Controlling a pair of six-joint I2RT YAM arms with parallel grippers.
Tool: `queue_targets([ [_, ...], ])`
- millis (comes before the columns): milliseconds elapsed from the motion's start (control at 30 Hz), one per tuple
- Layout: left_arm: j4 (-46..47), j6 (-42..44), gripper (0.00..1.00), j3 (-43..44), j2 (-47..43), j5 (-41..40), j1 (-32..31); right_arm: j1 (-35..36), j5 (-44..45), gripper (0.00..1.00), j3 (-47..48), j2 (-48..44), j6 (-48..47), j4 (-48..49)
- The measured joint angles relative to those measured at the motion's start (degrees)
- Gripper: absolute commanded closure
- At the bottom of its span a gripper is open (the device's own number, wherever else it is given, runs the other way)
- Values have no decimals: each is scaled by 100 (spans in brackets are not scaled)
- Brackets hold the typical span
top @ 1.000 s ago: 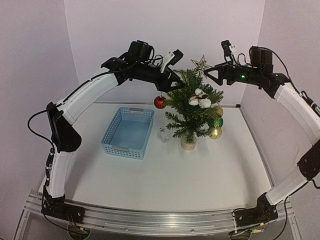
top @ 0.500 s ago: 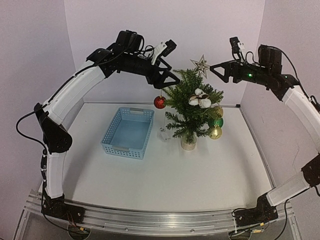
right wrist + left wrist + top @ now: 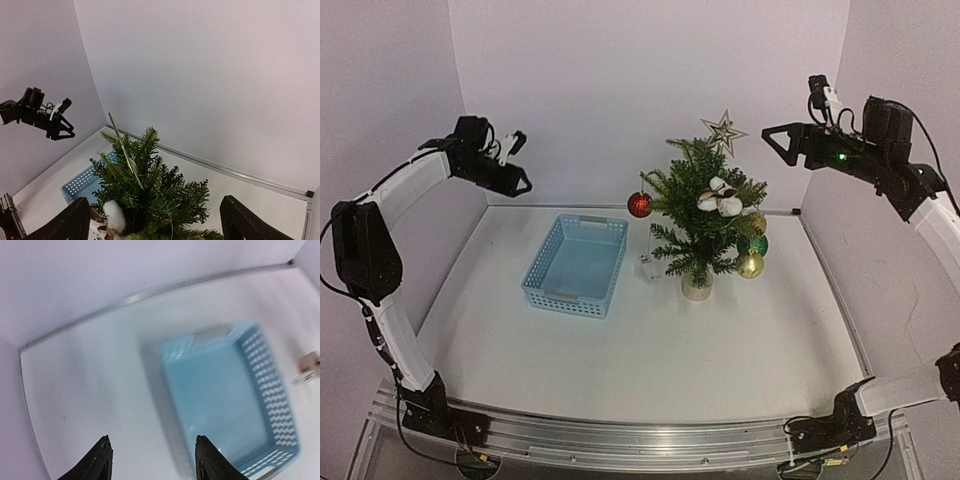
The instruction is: Decorate the small christmas tree
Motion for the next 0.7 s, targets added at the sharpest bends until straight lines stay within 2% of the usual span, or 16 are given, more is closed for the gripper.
queue_targets([
  [133, 299, 33, 47, -1534, 48, -753, 265, 0, 325, 12, -267, -156, 175, 15],
  [233, 516, 22, 48, -2210, 215, -1045, 211, 0, 706, 12, -545, -241, 314, -4],
  [433, 899, -223, 49, -2565, 595, -1086, 110, 0, 1203, 12, -853, -278, 474, -64],
  [700, 1042, -367, 48, -2818, 597, -922, -242, 0, 1426, 12, -863, -334, 556, -76],
])
